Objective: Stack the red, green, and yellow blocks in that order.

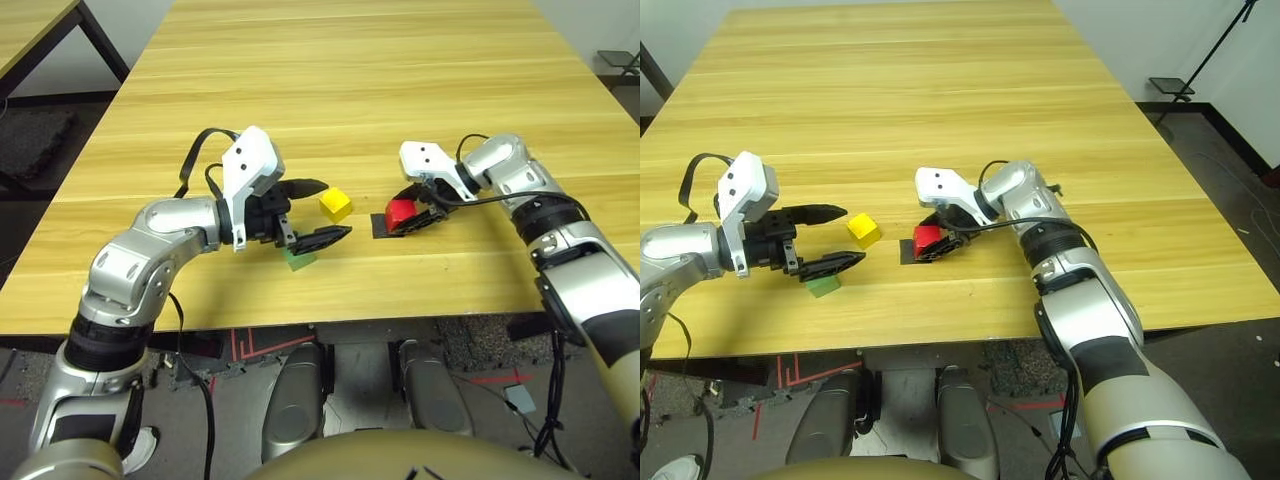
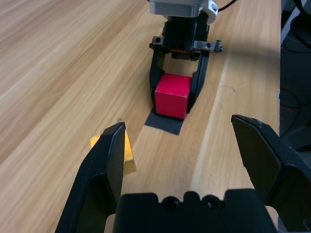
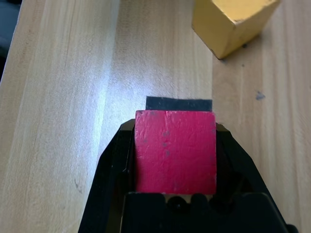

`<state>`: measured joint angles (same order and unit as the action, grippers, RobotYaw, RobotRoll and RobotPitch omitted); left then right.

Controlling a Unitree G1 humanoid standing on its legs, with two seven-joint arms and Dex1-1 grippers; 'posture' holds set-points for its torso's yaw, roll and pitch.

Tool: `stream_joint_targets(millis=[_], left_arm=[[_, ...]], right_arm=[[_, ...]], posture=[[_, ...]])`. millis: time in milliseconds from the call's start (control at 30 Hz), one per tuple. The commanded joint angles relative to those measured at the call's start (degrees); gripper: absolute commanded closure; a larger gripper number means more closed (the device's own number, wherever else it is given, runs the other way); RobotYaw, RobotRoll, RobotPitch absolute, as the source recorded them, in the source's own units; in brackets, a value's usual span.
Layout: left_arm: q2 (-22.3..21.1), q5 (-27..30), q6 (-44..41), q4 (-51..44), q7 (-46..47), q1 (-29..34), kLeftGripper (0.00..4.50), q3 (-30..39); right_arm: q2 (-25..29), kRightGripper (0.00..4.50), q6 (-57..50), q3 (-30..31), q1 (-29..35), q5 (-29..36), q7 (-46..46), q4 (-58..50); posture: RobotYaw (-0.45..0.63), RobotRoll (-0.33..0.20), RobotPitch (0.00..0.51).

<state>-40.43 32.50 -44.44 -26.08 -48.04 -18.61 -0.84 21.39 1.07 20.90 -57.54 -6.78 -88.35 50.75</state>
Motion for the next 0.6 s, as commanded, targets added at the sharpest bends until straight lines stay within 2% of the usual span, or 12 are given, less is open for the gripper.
stream_joint_targets(millis=[33,267,333,500,600], left_arm=[[-0.11,1.36,-1.39,-2.18,1.26,1.28,0.0,1.07],[-1.14,2.15,-2.58,-4.01,2.63,3.14,0.0,2.07],[-1.85,2.3,-3.25,-4.19,2.74,3.84,0.0,2.12],[-7.07,1.93,-7.57,-4.86,2.05,6.27,0.0,1.13],[-10.22,1.14,-8.03,-5.2,1.29,7.55,0.0,0.66]], right_arm=[[-0.63,2.43,1.1,0.48,-1.09,-0.81,0.59,1.4],[-1.27,2.43,2.9,0.73,-1.09,-1.71,1.11,2.89],[-1.52,1.71,3.3,0.59,-0.91,-1.65,1.6,3.13],[-2.02,0.02,3.36,-0.77,-0.86,0.37,0.4,2.46],[-1.06,0.02,1.81,-3.5,-2.3,3.01,-0.36,0.56]], posture=[[0.51,-0.22,0.132],[0.52,-0.218,0.14],[0.52,-0.216,0.137],[0.5,-0.205,0.128],[0.49,-0.199,0.122]])
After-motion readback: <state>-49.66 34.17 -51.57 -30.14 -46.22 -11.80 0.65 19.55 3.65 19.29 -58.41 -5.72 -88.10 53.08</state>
